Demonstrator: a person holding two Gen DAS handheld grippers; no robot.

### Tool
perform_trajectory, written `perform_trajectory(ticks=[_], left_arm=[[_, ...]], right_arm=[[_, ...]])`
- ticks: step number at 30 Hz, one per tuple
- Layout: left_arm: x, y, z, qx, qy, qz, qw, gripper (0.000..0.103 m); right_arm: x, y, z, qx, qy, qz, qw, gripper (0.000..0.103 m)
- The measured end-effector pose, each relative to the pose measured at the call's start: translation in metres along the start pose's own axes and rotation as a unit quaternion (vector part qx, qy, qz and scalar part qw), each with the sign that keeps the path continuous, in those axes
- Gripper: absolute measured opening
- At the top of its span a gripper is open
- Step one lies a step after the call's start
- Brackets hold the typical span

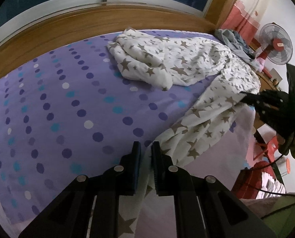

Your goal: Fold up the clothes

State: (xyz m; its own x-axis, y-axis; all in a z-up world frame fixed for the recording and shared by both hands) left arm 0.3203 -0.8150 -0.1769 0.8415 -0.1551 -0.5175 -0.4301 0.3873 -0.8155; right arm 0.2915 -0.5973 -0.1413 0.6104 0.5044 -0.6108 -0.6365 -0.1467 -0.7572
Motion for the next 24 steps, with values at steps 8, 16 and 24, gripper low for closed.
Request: perform_trajectory(ticks=[8, 16, 24], left_arm=[[-0.012, -0.015, 0.041, 0.056, 0.058, 0.015, 0.9967, 0.025], [-0.015, -0.002, 0.082, 0.033, 0.171, 0.002, 0.9847, 0.028], [-0.001, 0.004, 0.098, 0.004, 0.210, -0.001, 0.9778, 0.028]], right_arm=[[-0.013, -0.018, 0.018, -0.031, 0.076, 0.014, 0.997, 0.003], [-0.014, -0.030, 0.019, -0.041, 0.097, 0.010, 0.994, 0.003], [-0.013, -0.052, 0.028, -0.085, 0.163, 0.010, 0.983, 0.003]])
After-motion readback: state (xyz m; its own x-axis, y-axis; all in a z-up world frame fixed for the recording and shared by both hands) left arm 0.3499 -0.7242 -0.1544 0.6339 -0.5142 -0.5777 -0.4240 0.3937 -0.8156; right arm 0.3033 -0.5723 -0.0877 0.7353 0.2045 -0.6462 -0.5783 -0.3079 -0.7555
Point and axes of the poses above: each gripper's, at about its wrist camera, not at the fingertips, and y roughly the way its jaws point, z to its right, x to its underside, the point moved 8 cm from there along y, roughly the way its jaws point, and after that the axes turned 2 degrees about x, right-handed, at the moved point
